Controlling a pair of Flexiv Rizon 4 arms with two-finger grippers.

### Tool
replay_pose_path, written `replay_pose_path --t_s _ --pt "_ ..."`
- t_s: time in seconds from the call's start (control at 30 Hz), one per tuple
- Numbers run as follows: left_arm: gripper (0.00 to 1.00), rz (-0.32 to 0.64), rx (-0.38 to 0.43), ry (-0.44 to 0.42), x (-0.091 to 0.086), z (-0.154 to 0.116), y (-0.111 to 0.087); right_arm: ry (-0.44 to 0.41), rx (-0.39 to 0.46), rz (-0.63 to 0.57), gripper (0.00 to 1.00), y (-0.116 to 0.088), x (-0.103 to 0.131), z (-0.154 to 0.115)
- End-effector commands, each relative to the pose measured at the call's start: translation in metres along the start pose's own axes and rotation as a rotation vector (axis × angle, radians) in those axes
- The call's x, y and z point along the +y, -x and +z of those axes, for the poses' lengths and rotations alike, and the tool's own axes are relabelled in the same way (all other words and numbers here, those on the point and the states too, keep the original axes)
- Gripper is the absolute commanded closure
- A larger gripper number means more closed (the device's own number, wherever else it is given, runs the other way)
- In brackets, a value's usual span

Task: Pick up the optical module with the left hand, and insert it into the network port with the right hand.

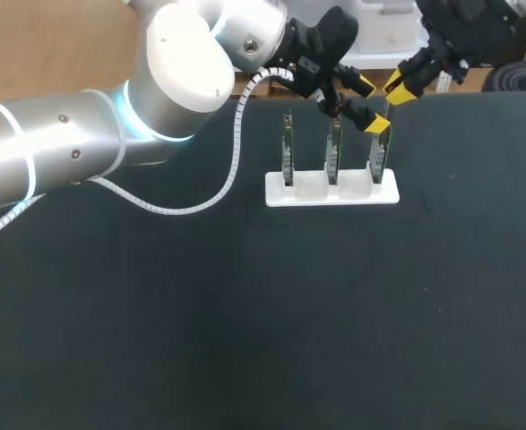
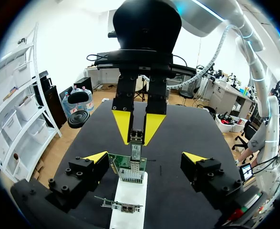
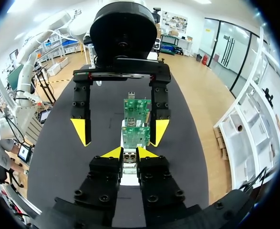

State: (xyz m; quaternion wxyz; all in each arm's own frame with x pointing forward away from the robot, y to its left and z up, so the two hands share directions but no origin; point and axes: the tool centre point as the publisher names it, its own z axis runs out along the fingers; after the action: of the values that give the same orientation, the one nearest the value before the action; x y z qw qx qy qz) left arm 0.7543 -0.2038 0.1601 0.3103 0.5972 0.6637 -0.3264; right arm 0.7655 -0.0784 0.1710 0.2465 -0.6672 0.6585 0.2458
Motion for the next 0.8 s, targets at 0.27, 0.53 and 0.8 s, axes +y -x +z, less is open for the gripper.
replay_pose_path --t_s 0.27,0.53,0.8 --pt "0.00 0.002 -0.003 0.003 -0.0014 -0.0004 -0.0010 0.005 0.000 0.004 1.00 -0.0022 -0.0028 0.0033" --pt "0.00 0.002 -0.003 0.003 -0.0014 -0.0004 -0.0010 0.006 -0.006 0.012 1.00 -0.0038 -0.0021 0.0053" --pt "0.00 0.002 -0.003 0.003 -0.0014 -0.0004 -0.0010 -0.003 -0.009 0.002 1.00 -0.0001 -0.0018 0.0029"
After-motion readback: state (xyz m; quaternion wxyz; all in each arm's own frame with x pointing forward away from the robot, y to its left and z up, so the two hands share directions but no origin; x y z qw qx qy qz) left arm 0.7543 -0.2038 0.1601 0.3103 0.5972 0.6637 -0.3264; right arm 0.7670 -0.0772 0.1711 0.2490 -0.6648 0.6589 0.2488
